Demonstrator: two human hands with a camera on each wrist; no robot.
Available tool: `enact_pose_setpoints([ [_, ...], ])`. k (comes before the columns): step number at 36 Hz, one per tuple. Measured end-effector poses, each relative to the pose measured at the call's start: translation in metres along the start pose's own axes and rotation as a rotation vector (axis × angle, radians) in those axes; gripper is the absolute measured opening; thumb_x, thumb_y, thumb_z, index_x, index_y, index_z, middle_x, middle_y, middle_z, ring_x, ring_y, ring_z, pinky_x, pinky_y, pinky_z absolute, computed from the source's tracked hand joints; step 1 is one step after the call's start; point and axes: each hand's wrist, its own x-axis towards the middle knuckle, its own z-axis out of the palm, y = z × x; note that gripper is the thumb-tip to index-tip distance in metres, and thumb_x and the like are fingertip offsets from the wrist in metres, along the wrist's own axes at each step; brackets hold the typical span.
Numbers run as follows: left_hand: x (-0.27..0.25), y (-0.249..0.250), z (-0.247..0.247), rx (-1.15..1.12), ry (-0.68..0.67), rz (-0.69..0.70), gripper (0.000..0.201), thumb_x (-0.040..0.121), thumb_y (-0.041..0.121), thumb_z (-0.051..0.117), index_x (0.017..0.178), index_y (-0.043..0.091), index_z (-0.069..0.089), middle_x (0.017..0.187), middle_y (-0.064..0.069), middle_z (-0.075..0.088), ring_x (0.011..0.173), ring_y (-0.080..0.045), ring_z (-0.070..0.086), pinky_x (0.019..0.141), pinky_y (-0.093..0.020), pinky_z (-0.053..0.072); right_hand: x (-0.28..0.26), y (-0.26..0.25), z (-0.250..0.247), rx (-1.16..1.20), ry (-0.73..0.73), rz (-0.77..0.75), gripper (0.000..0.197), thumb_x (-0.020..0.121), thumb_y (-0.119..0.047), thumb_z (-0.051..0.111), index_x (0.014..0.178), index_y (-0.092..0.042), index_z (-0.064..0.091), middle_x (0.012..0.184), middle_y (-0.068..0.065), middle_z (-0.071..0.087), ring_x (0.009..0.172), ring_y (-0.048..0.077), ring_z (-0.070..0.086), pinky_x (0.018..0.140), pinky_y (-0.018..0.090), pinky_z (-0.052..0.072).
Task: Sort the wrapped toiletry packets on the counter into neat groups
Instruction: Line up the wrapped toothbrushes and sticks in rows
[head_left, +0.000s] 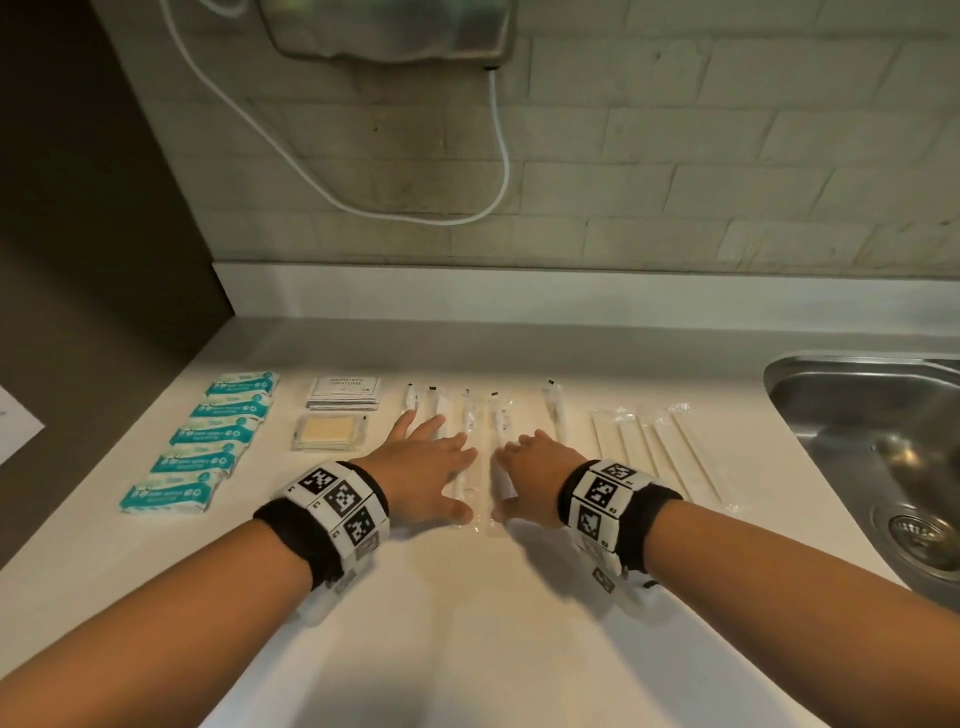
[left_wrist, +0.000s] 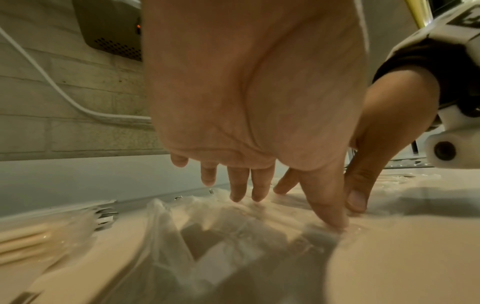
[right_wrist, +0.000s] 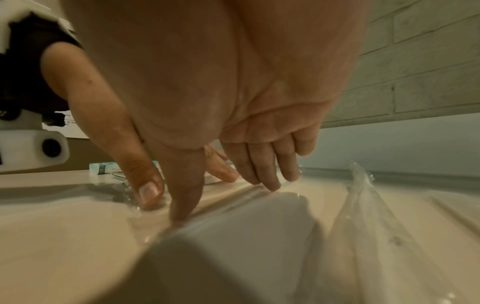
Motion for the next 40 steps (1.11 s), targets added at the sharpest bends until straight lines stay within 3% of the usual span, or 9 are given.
enact_pose_setpoints([
  [12, 0.012, -0.006, -0.002, -0.051, 0.018, 0.003, 0.089, 0.082, 0.073, 0.045, 0.155, 0.032, 0.014, 0.164, 0.006, 0.006, 0.15, -0.023, -0.012, 0.117, -0.05, -0.015, -0.001, 0.011, -0.001, 0.034, 0.044, 0.007, 0.073, 0.09, -0.059, 0.047, 0.143, -0.011, 0.037, 0.145, 0.008, 0.044, 0.134, 0.027, 0.039, 0.117, 0.041, 0.023],
  [16, 0.015, 0.0, -0.005, -0.061, 0.105, 0.033, 0.086, 0.083, 0.075, 0.039, 0.154, 0.033, 0.015, 0.163, 0.008, 0.007, 0.15, -0.022, -0.011, 0.117, -0.049, -0.015, -0.01, 0.032, -0.012, 0.025, 0.119, 0.04, 0.059, 0.097, -0.046, 0.043, 0.148, -0.018, 0.032, 0.154, 0.006, 0.033, 0.142, 0.026, 0.028, 0.119, 0.041, 0.016],
  [19, 0.019, 0.011, -0.009, -0.028, 0.132, 0.08, 0.083, 0.086, 0.074, 0.035, 0.155, 0.031, 0.016, 0.163, 0.007, 0.011, 0.15, -0.023, -0.008, 0.117, -0.051, -0.014, -0.016, 0.052, -0.018, 0.024, 0.071, 0.097, 0.065, 0.093, -0.036, 0.051, 0.151, -0.023, 0.025, 0.159, 0.005, 0.023, 0.147, 0.027, 0.019, 0.12, 0.041, 0.009],
  [23, 0.024, 0.027, -0.009, 0.006, 0.112, 0.096, 0.082, 0.087, 0.073, 0.035, 0.154, 0.03, 0.018, 0.163, 0.004, 0.014, 0.15, -0.025, -0.007, 0.116, -0.051, -0.015, -0.021, 0.063, -0.012, -0.057, -0.029, 0.101, 0.081, 0.084, -0.047, 0.06, 0.151, -0.021, 0.024, 0.15, 0.005, 0.04, 0.138, 0.025, 0.035, 0.119, 0.042, 0.018],
  [25, 0.025, 0.032, -0.007, 0.025, 0.095, 0.093, 0.081, 0.088, 0.072, 0.036, 0.154, 0.029, 0.02, 0.163, 0.003, 0.015, 0.15, -0.025, -0.006, 0.116, -0.051, -0.014, -0.023, 0.06, -0.009, -0.054, -0.06, 0.081, 0.079, 0.084, -0.048, 0.06, 0.149, -0.017, 0.027, 0.147, 0.005, 0.044, 0.136, 0.024, 0.039, 0.12, 0.042, 0.015],
  [28, 0.026, 0.034, -0.006, 0.026, 0.091, 0.086, 0.079, 0.089, 0.07, 0.038, 0.154, 0.028, 0.022, 0.163, 0.004, 0.014, 0.151, -0.025, -0.005, 0.116, -0.051, -0.014, -0.026, 0.055, -0.004, -0.019, -0.064, 0.065, 0.077, 0.088, -0.045, 0.059, 0.15, -0.013, 0.026, 0.15, 0.007, 0.041, 0.137, 0.024, 0.038, 0.12, 0.041, 0.014],
  [35, 0.029, 0.028, -0.001, 0.028, 0.097, 0.077, 0.082, 0.087, 0.074, 0.036, 0.153, 0.028, 0.022, 0.163, 0.007, 0.012, 0.151, -0.023, -0.004, 0.117, -0.052, -0.013, -0.031, 0.04, -0.004, 0.048, -0.04, 0.03, 0.07, 0.092, -0.034, 0.058, 0.149, -0.011, 0.025, 0.143, 0.005, 0.046, 0.124, 0.025, 0.05, 0.109, 0.035, 0.031],
  [40, 0.03, 0.028, 0.0, 0.001, 0.089, 0.079, 0.082, 0.088, 0.072, 0.035, 0.154, 0.028, 0.018, 0.164, 0.007, 0.009, 0.151, -0.022, -0.005, 0.116, -0.051, -0.013, -0.03, 0.037, -0.003, 0.088, -0.038, 0.033, 0.075, 0.091, -0.034, 0.059, 0.152, -0.014, 0.019, 0.143, 0.004, 0.046, 0.125, 0.025, 0.049, 0.105, 0.035, 0.037],
])
